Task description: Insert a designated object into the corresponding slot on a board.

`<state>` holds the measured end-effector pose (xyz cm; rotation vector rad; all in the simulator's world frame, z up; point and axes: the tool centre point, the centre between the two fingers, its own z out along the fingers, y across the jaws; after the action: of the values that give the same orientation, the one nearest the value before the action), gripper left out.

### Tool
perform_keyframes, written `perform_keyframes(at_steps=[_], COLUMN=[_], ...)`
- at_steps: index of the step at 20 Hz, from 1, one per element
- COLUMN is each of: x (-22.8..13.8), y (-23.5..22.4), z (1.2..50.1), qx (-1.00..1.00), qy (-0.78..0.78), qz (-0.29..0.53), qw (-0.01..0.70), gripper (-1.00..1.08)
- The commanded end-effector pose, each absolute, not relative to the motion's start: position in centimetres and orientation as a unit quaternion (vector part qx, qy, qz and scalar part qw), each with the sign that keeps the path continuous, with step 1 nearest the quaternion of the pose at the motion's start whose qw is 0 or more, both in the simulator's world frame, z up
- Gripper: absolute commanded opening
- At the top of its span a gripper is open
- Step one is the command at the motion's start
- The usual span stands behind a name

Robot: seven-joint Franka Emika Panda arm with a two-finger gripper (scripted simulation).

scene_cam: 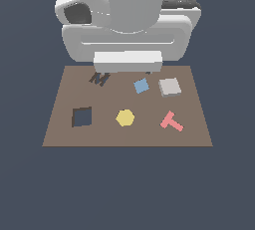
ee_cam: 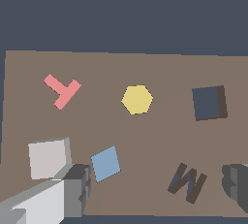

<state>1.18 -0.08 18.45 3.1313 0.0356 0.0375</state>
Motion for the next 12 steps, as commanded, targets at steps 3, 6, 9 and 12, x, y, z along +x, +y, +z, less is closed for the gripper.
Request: perform_keyframes(at_steps=[3,6,9,12], x=[1.1,0.9,0.4,-0.3], y=[0.0,0.7,2.0,3.9], z=[18.3,17.7,16.6,14.8], qx=[1.0,1.0,1.0,1.0], qy=[0.012,0.014,0.019,0.027], qz=[0.012,0.011,0.01,0.009], qw=[0.005,0.005,0.004,0.003], gripper=[1.0,1.0,1.0,1.0])
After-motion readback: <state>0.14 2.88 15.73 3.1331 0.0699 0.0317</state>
